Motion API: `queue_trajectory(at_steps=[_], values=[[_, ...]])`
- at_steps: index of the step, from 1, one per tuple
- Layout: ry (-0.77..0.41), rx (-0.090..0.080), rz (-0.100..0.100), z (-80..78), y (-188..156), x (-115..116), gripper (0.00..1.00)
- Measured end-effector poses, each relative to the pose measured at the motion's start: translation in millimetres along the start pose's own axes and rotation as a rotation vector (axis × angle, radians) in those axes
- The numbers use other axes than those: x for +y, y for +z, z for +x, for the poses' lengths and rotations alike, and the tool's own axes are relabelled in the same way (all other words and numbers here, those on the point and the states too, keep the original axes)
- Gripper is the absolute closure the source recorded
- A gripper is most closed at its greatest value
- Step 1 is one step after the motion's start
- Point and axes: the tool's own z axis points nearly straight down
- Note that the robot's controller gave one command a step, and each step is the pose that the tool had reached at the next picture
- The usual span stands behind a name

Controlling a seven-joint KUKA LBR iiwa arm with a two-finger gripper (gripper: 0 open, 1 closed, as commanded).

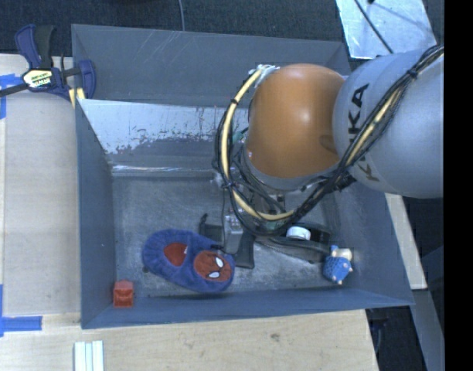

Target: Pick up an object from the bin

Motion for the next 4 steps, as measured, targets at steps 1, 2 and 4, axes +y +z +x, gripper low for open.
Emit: queue_trajectory(at_steps=[1, 2, 4], values=[[-0.172, 0.008, 0.001, -10.2, 116.6, -3.1, 0.0], [-0.17, 0.0, 0.0, -12.6, 112.5, -2.7, 1.0], [0.004, -0.001, 0.0, 10.8, 138.7, 42.6, 0.0]])
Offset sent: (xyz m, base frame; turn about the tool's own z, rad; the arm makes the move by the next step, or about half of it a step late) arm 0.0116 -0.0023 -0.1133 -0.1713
